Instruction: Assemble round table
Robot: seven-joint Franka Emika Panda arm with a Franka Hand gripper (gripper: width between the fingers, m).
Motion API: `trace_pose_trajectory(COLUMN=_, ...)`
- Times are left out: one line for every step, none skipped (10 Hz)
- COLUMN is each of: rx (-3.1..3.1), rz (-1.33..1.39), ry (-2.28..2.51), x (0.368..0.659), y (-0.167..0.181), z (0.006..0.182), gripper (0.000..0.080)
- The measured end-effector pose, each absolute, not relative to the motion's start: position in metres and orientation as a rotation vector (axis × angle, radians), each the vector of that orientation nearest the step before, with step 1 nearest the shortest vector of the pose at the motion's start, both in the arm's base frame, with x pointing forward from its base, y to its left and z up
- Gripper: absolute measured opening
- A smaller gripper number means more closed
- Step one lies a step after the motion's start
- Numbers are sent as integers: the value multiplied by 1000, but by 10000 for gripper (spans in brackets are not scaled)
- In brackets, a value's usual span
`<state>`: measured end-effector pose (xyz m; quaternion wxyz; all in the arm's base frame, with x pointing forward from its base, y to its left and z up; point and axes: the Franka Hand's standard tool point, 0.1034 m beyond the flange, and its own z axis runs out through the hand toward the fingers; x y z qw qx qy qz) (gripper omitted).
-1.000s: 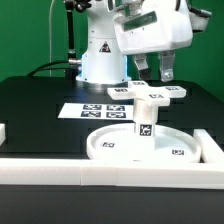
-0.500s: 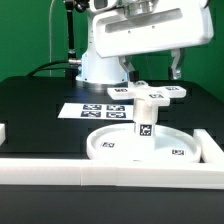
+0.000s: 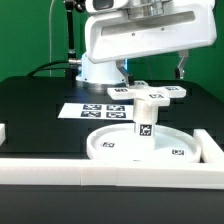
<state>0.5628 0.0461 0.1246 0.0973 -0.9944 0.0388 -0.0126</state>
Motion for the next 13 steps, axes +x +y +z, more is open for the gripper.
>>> trace_pose_trajectory(rx=-2948, rz=-44, ry=39, x=563, y=46, z=124, gripper=649)
trace_pose_trajectory(rx=-2949, rz=-56, ry=-89, x=563, y=45, z=124, gripper=649)
trace_pose_trajectory(rx=-2933, rz=-77, ry=-338, x=562, y=40, z=124, gripper=649)
trace_pose_trajectory(rx=-2913, rz=-90, ry=-513, x=562, y=40, z=124, gripper=649)
trace_pose_trajectory(rx=-2881, rz=-71, ry=-714, x=558, y=43, z=122, gripper=649)
trace_pose_trajectory(rx=-2839, rz=-43, ry=-909, x=556, y=45, z=121, gripper=649)
trace_pose_trajectory(rx=-2793, rz=-36, ry=-1095, x=556, y=47, z=119, gripper=649)
trace_pose_trajectory(rx=-2767, rz=-31, ry=-1173, x=555, y=48, z=117, gripper=649)
trace_pose_trajectory(rx=-2730, rz=-38, ry=-1274, x=555, y=46, z=116, gripper=649)
trace_pose_trajectory(rx=-2688, rz=-41, ry=-1368, x=555, y=44, z=116, gripper=649)
trace_pose_trajectory(rx=-2655, rz=-41, ry=-1443, x=555, y=43, z=116, gripper=649)
trace_pose_trajectory(rx=-2632, rz=-44, ry=-1487, x=555, y=41, z=116, gripper=649)
trace_pose_trajectory(rx=-2665, rz=-41, ry=-1429, x=556, y=40, z=116, gripper=649)
